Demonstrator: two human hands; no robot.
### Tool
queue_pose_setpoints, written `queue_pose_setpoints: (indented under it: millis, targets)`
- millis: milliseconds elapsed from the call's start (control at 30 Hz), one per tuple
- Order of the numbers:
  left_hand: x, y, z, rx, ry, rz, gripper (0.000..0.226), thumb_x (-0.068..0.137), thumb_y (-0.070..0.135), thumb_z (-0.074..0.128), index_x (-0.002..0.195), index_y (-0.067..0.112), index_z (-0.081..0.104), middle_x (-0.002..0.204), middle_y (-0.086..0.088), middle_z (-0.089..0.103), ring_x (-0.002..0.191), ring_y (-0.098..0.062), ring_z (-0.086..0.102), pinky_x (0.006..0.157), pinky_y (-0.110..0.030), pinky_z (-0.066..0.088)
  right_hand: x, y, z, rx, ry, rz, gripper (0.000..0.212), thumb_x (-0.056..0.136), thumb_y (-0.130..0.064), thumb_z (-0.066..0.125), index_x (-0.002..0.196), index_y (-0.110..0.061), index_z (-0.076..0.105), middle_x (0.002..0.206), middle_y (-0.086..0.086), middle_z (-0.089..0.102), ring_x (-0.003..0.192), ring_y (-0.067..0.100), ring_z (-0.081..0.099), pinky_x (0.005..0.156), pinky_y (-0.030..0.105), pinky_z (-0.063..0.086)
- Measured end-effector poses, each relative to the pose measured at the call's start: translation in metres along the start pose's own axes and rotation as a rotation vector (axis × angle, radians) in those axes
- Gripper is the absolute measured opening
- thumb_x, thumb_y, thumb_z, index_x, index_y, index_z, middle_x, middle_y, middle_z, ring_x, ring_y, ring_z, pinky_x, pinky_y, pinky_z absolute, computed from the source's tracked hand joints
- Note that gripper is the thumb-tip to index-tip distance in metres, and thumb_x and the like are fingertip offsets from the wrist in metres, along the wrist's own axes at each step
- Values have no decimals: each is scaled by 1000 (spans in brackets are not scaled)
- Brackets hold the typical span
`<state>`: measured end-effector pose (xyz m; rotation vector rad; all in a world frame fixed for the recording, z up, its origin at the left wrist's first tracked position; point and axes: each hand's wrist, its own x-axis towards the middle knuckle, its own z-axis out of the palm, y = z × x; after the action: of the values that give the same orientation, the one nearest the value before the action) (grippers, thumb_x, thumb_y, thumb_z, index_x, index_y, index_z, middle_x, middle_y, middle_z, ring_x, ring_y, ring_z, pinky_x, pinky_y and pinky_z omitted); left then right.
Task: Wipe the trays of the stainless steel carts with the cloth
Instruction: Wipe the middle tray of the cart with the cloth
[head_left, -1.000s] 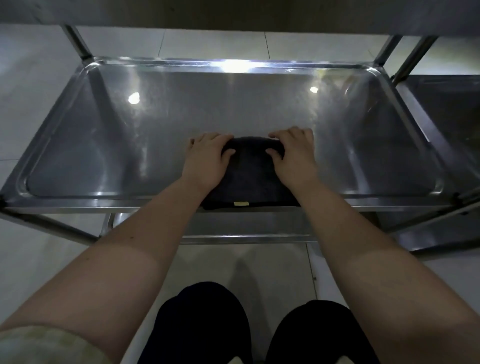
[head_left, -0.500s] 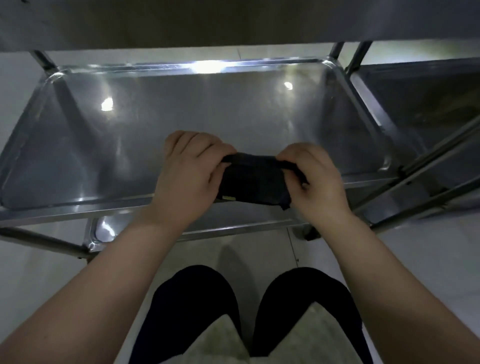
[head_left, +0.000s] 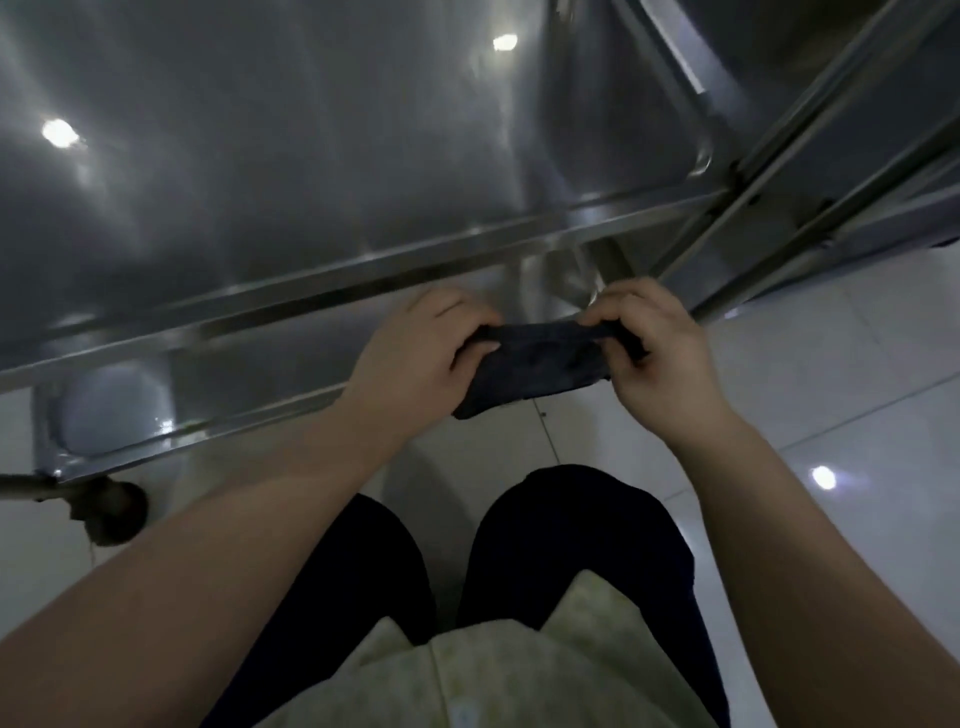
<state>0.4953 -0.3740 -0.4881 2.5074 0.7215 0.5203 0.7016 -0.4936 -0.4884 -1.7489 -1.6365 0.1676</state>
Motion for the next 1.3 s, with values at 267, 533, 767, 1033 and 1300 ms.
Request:
queue_pose_setpoints:
  millis: [267,533,767,1033,1300]
  targets:
    - [1,-35,103,-37,-231,-189,12,90,19,65,102,21,66,93,9,50,91,-17,54,75,-28,35,-39,69,50,11,-247,238,28,74,18,57,94,0,67,95,8,59,91,27,57,80,31,43]
    - [110,-99,142,82,67,-453,22,94,23,58,114,16,65,122,-11,60,113,-27,55,93,-32,44,78,142,109,-343,-123,267,27,88,-3,50,112,-10,60,121,16,54,108,32,51,81,37,43]
    - [89,-188,181,352,-283,-644,57,104,36,33,156,31,10,165,-2,1,150,-33,-1,119,-53,12,74,191,202,-413,-528,348,52,101,-32,42,151,-23,30,162,8,16,148,34,8,118,50,12]
    - [42,-252,197,489,-177,-648,61,96,62,14,153,44,2,165,6,-4,150,-28,-10,113,-62,-10,89,227,234,-532,-569,249,70,90,-75,21,151,-50,-4,163,-8,-12,148,35,-15,112,65,-11]
    - [41,-256,203,510,-105,-637,61,98,61,17,154,42,3,165,8,-3,151,-26,-5,114,-63,-4,42,213,220,-570,-664,348,70,84,-81,13,141,-59,-22,159,-12,-27,146,36,-21,112,67,-8]
